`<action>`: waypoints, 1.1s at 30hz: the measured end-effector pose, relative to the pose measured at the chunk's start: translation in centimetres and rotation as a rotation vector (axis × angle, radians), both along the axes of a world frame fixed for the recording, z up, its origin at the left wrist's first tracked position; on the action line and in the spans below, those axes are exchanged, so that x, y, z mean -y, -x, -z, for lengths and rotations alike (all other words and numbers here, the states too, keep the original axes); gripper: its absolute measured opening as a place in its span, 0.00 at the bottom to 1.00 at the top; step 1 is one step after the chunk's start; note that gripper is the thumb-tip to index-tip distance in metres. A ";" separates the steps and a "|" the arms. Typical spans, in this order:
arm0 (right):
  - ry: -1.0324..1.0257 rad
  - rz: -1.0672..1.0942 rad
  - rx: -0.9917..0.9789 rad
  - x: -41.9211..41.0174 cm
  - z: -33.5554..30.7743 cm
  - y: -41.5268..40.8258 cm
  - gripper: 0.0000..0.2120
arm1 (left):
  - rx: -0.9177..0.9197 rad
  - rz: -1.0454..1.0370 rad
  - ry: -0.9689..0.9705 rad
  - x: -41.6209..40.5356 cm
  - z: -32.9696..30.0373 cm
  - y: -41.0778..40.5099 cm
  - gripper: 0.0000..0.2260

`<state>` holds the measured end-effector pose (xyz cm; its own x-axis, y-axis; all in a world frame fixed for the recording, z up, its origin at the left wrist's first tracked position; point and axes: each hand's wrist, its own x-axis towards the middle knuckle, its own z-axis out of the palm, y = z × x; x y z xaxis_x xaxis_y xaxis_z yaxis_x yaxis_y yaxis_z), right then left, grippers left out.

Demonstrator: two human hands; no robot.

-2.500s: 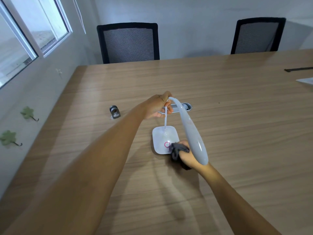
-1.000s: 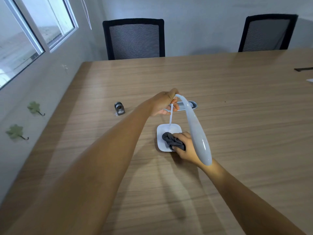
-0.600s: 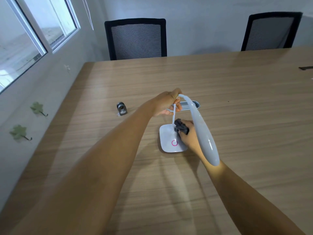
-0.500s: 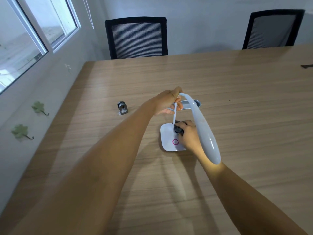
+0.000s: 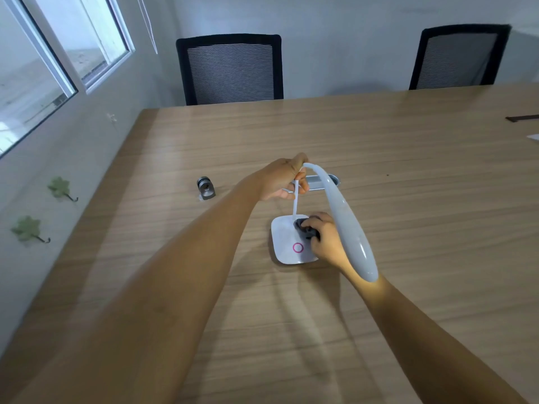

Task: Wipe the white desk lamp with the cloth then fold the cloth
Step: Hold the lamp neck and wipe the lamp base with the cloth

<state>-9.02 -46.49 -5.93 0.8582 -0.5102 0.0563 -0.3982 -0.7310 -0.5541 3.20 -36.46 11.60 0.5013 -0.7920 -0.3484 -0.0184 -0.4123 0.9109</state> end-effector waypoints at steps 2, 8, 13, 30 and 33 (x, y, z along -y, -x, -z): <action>-0.015 0.004 -0.001 -2.6 -4.4 0.2 0.17 | 0.010 -0.013 0.000 0.0 0.1 0.0 0.17; -0.072 -0.138 -0.117 -6.5 -7.9 3.9 0.16 | 0.005 -0.033 0.025 0.0 0.3 0.1 0.17; 0.295 -0.185 -0.151 -9.8 -8.6 4.8 0.14 | -0.005 -0.021 0.026 0.0 0.3 -0.2 0.18; 0.200 -0.180 -0.147 -11.7 -6.2 -3.8 0.14 | 0.012 0.006 0.017 -0.1 0.1 -0.1 0.17; 0.105 -0.107 -0.077 -12.3 -6.5 -4.5 0.13 | 0.016 0.001 0.013 -0.1 0.2 -0.1 0.17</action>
